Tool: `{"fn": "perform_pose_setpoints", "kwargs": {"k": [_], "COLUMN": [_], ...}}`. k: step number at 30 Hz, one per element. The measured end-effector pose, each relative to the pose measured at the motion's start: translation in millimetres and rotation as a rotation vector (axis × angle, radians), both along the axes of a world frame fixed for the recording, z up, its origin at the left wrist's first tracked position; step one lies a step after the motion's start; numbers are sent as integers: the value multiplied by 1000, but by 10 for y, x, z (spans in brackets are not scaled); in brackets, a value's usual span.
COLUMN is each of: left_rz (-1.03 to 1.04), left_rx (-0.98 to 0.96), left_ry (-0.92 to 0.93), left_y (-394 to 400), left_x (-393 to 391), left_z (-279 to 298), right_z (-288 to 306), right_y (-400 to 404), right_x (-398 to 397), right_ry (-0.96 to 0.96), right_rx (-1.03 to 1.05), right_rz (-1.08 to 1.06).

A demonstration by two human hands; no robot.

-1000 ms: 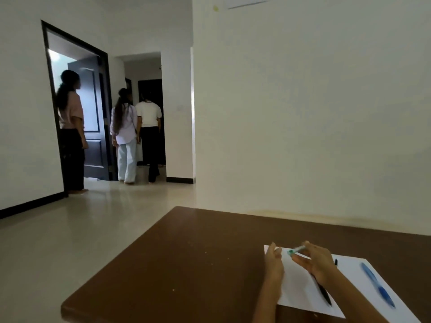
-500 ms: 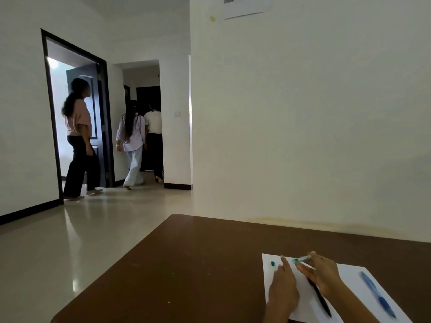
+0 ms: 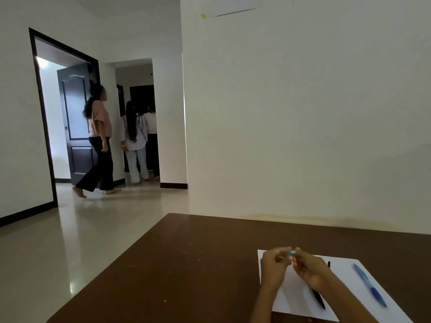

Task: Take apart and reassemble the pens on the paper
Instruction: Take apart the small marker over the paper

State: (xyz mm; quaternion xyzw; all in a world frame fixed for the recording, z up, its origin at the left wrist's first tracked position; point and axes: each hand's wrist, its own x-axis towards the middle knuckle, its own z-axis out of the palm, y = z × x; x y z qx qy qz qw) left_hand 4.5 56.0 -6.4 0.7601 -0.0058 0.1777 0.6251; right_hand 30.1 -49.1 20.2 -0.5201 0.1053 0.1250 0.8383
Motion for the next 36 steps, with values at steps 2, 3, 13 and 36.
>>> {"fn": "perform_pose_setpoints", "kwargs": {"k": [2, 3, 13, 36], "left_rz": [27, 43, 233, 212], "left_rx": [-81, -120, -337, -230], "left_ry": [-34, -50, -59, 226], "left_y": [11, 19, 246, 515], "left_x": [9, 17, 109, 173], "left_z": [12, 20, 28, -76], "right_z": [8, 25, -34, -83], "right_y": [17, 26, 55, 383], "right_x": [1, 2, 239, 401], "right_ry": [-31, -56, -472, -577], "right_rx": [-7, -30, -929, -792], "right_rz": [72, 104, 36, 81]}}
